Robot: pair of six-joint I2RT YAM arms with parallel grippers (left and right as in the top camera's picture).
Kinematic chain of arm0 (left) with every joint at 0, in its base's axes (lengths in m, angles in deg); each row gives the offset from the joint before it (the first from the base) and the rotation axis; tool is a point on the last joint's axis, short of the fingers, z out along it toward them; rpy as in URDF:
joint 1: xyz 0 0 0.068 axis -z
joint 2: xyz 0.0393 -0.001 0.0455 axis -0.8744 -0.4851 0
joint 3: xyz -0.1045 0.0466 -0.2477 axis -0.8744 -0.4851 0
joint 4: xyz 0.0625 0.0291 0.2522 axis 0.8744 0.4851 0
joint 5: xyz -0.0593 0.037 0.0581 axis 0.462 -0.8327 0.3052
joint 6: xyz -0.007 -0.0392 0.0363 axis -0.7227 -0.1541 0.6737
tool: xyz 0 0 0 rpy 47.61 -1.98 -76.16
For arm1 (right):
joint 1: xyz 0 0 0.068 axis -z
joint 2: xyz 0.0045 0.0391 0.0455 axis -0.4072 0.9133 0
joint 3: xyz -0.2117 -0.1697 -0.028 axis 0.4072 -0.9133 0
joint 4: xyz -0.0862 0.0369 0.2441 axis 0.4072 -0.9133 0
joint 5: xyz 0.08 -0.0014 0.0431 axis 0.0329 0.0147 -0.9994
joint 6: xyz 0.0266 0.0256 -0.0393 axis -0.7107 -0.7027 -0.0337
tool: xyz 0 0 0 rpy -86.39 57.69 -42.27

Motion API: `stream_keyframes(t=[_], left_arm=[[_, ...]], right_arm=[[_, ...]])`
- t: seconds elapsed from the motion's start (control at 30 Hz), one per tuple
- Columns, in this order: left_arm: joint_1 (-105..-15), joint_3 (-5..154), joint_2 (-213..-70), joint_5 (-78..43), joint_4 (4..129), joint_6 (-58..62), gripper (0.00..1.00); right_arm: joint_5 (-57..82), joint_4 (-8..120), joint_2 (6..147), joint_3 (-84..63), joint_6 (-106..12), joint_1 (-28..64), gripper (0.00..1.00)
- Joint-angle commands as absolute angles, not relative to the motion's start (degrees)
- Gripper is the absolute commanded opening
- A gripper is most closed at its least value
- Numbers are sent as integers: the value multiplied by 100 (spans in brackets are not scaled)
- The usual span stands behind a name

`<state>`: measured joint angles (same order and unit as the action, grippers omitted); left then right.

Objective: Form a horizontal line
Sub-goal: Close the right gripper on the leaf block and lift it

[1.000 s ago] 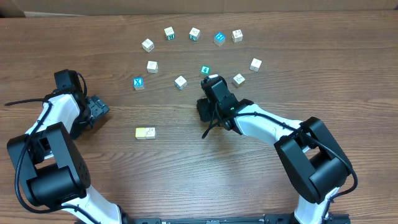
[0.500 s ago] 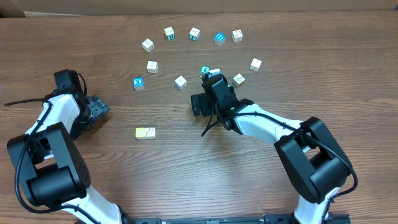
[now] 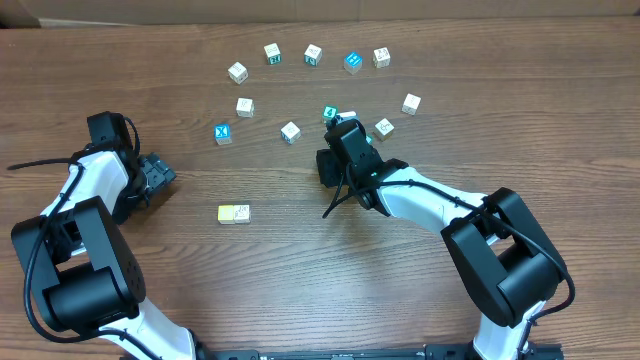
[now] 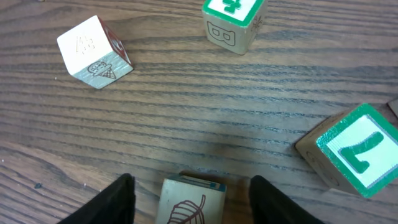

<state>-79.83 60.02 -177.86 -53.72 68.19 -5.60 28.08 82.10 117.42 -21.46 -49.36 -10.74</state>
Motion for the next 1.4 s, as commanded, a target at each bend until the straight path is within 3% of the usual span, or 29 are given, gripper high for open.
stream_keyframes(t=[0.0,0.1,0.3,0.5,1.03,1.37], left_arm=[[-7970,5965,-17886,-5409,6856,-573,99],[-7970,5965,-17886,-5409,6856,-573,99],[-7970,5965,-17886,-5409,6856,-573,100],[-7970,5965,-17886,-5409,6856,-573,99],[-7970,5965,-17886,-5409,6856,-573,99],[-7970,5965,-17886,-5409,6856,-573,100]], right_arm=[[2810,8186,11746,-2140,-4973,-1069,52],[2808,8138,11746,-2140,-4973,-1069,40],[2808,8015,11744,-2140,-4975,-1069,39],[2806,7983,11744,-2137,-4984,-1113,29],[2812,8011,11744,-2137,-4993,-1192,28],[2810,7878,11663,-2133,-4995,-1194,18]])
